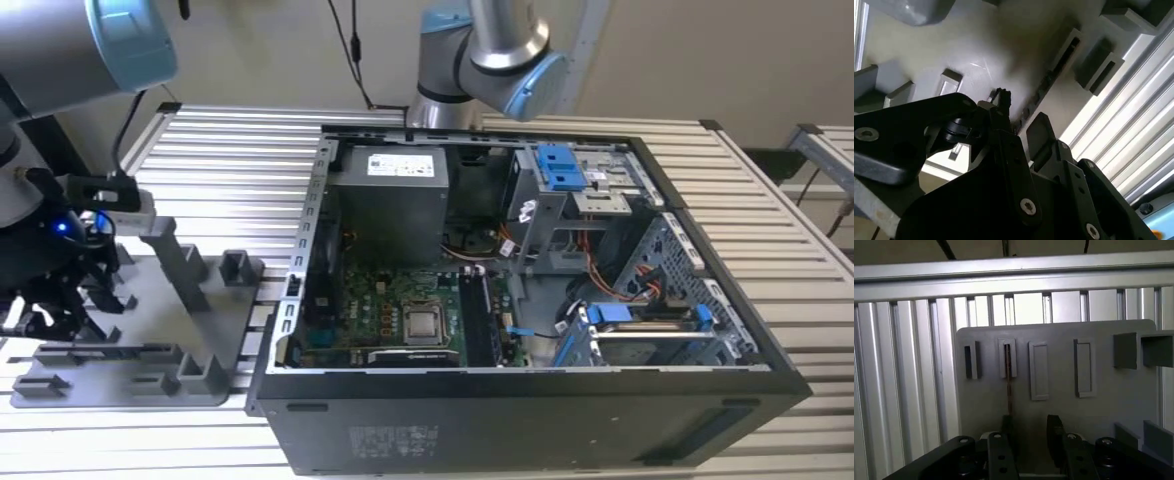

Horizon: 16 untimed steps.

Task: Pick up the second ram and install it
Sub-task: 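Pick up the second ram and move it above second insertion slot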

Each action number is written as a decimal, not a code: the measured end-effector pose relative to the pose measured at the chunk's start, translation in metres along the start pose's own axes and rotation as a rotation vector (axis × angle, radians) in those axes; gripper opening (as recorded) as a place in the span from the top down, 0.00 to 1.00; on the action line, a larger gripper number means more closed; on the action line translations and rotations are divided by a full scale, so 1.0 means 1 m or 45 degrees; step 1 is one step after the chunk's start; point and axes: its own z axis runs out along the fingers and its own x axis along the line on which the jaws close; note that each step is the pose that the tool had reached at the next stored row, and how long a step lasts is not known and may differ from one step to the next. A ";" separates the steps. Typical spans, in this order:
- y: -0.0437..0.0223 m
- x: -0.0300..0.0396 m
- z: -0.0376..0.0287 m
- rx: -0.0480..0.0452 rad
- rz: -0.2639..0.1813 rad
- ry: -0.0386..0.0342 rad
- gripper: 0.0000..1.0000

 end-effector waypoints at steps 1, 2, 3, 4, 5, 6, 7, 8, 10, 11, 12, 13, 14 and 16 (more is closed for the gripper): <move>-0.0002 0.0021 0.0004 0.000 -0.002 0.0001 0.58; -0.0003 0.0040 0.0009 -0.001 -0.004 0.0000 0.58; -0.0004 0.0058 0.0012 -0.001 -0.006 0.0001 0.58; -0.0006 0.0076 0.0015 -0.002 -0.007 0.0001 0.58; -0.0007 0.0093 0.0019 -0.002 -0.009 0.0002 0.58; -0.0008 0.0109 0.0022 -0.003 -0.010 0.0003 0.58; -0.0009 0.0122 0.0028 -0.003 -0.011 0.0004 0.58; -0.0010 0.0128 0.0041 -0.003 -0.013 0.0002 0.58; -0.0010 0.0130 0.0076 -0.003 -0.018 0.0004 0.58; -0.0010 0.0131 0.0094 -0.004 -0.021 0.0005 0.58; -0.0011 0.0132 0.0112 -0.004 -0.023 0.0005 0.58; -0.0011 0.0133 0.0131 -0.004 -0.026 0.0005 0.58; -0.0012 0.0133 0.0147 -0.004 -0.029 0.0004 0.58; -0.0003 0.0133 0.0168 -0.004 -0.039 0.0008 0.58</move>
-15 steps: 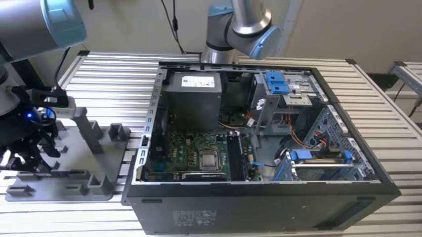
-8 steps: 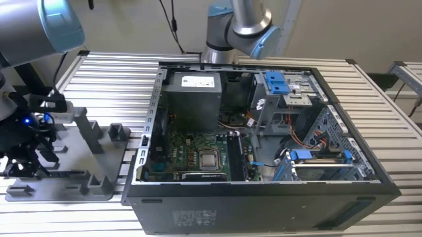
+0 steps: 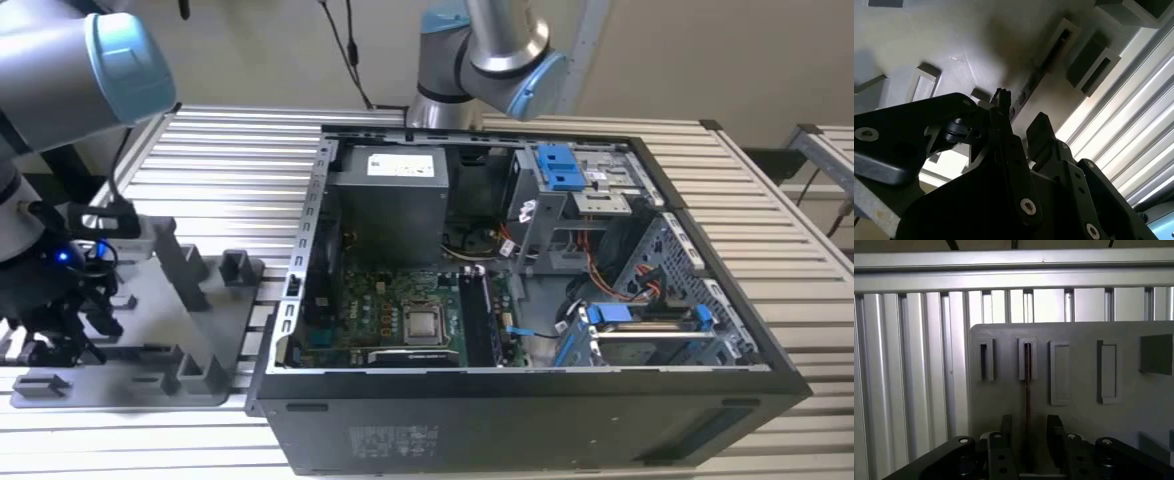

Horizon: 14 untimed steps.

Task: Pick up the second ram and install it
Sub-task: 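Pick up the second ram and move it above second insertion slot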

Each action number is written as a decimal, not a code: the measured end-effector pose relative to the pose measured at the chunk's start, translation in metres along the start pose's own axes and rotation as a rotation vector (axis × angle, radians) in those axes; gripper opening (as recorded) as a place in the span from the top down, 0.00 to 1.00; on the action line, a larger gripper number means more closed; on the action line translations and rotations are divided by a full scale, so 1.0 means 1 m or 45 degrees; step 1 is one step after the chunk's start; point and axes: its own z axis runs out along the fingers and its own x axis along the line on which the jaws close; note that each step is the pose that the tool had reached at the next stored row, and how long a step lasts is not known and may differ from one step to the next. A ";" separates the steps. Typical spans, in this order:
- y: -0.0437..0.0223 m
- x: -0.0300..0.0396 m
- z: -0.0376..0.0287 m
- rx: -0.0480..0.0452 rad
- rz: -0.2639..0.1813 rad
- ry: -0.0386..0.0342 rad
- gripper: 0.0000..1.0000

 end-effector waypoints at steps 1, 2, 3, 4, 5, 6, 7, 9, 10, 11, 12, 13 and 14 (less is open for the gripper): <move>0.0007 -0.0003 0.0009 0.001 -0.006 0.0000 0.58; 0.0015 -0.0006 0.0019 0.001 -0.012 0.0001 0.58; 0.0022 -0.0009 0.0031 0.003 -0.017 0.0001 0.58; 0.0026 -0.0012 0.0047 0.006 -0.023 -0.0002 0.58; 0.0029 -0.0016 0.0060 0.008 -0.030 -0.0001 0.58; 0.0032 -0.0020 0.0070 0.011 -0.038 0.0000 0.58; 0.0035 -0.0024 0.0080 0.014 -0.045 0.0000 0.58; 0.0043 -0.0034 0.0094 0.017 -0.058 0.0001 0.58; 0.0050 -0.0038 0.0098 0.018 -0.062 0.0002 0.58; 0.0056 -0.0042 0.0103 0.018 -0.065 0.0003 0.58; 0.0062 -0.0045 0.0109 0.018 -0.066 0.0002 0.58; 0.0064 -0.0046 0.0112 0.019 -0.067 0.0002 0.58; 0.0064 -0.0046 0.0114 0.018 -0.067 0.0003 0.58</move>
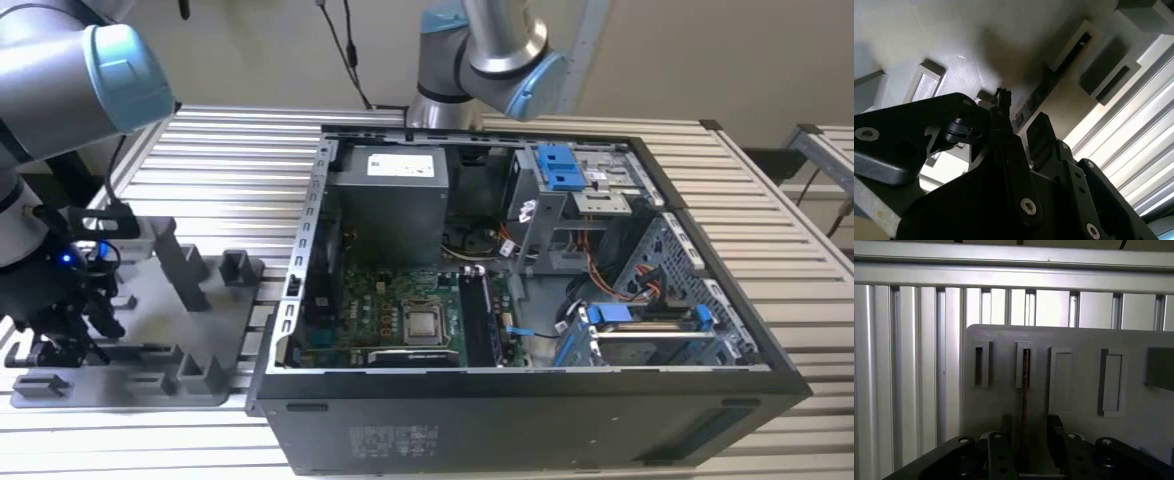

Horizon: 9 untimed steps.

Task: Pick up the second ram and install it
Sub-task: 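Pick up the second ram and move it above second insertion slot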

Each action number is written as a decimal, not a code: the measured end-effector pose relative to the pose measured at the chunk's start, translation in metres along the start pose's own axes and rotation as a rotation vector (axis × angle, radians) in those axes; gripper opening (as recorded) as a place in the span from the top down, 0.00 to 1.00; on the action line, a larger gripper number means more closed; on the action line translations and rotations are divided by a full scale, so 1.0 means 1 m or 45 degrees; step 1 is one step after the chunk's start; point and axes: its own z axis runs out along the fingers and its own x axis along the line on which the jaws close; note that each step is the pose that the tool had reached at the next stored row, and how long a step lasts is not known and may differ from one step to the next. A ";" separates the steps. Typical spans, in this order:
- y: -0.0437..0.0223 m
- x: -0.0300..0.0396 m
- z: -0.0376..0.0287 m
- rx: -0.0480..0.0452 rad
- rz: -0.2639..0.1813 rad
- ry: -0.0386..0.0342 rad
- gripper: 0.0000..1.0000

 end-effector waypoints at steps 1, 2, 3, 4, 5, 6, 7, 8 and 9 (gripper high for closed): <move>0.0000 0.0000 0.0000 0.000 0.000 0.0000 0.58; 0.0000 0.0000 0.0000 0.000 0.000 0.0000 0.58; 0.0001 0.0000 0.0001 0.000 0.000 0.0000 0.58; 0.0001 -0.0001 0.0002 0.000 0.000 -0.0001 0.58; 0.0001 -0.0001 0.0002 0.000 0.000 -0.0002 0.58; 0.0001 -0.0001 0.0002 0.000 0.000 -0.0001 0.58; 0.0001 0.0000 0.0002 0.000 0.000 -0.0001 0.58; 0.0001 0.0000 0.0002 0.000 0.000 -0.0001 0.58; 0.0001 -0.0001 0.0002 0.000 0.000 -0.0001 0.60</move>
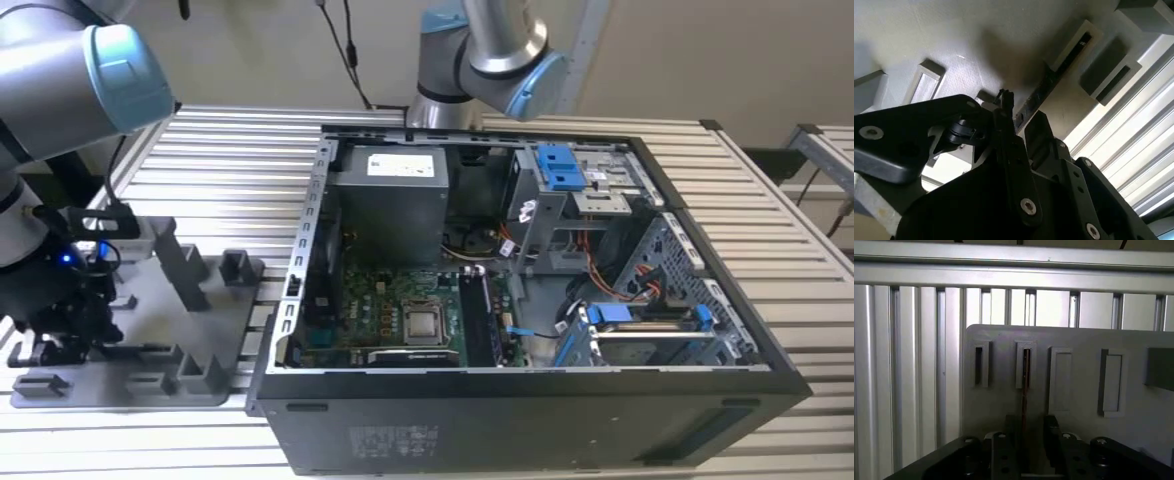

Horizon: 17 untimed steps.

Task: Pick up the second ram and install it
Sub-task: 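Pick up the second ram and move it above second insertion slot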

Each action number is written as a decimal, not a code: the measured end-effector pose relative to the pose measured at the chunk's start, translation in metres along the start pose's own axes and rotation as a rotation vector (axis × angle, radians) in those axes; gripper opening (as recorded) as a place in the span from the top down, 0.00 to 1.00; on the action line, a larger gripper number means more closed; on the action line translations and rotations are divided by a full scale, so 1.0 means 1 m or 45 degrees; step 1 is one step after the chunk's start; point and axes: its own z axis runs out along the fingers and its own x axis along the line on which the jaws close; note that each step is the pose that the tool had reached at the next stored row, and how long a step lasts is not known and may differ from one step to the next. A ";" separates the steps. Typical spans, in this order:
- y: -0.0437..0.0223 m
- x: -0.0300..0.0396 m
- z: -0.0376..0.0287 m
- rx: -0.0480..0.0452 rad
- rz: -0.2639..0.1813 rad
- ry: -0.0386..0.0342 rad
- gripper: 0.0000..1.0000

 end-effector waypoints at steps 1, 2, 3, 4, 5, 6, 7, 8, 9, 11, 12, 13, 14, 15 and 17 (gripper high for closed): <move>0.0000 0.0000 0.0000 0.000 0.000 0.0000 0.67; 0.0000 0.0000 0.0000 0.000 0.000 0.0000 0.73; 0.0000 0.0000 0.0000 0.000 0.000 0.0000 0.73; 0.0000 0.0000 0.0000 0.000 0.000 0.0000 0.79; 0.0000 0.0000 0.0000 0.000 0.000 0.0000 0.79; 0.0000 0.0000 0.0000 0.000 0.000 0.0000 0.79; 0.0000 0.0000 0.0000 0.000 0.000 0.0000 0.79; 0.0000 0.0000 0.0000 0.000 0.000 0.0000 0.79; 0.0000 0.0000 0.0000 0.000 0.000 0.0001 0.82; 0.0000 0.0000 0.0000 0.000 0.000 0.0000 0.82; 0.0000 0.0000 0.0000 0.000 0.000 0.0000 0.86; 0.0000 0.0000 0.0000 0.000 0.000 0.0000 0.86; 0.0000 0.0000 0.0000 0.000 0.000 0.0000 0.86; 0.0000 0.0000 0.0000 0.000 0.000 0.0000 0.86; 0.0000 0.0000 0.0000 0.000 0.000 0.0000 0.86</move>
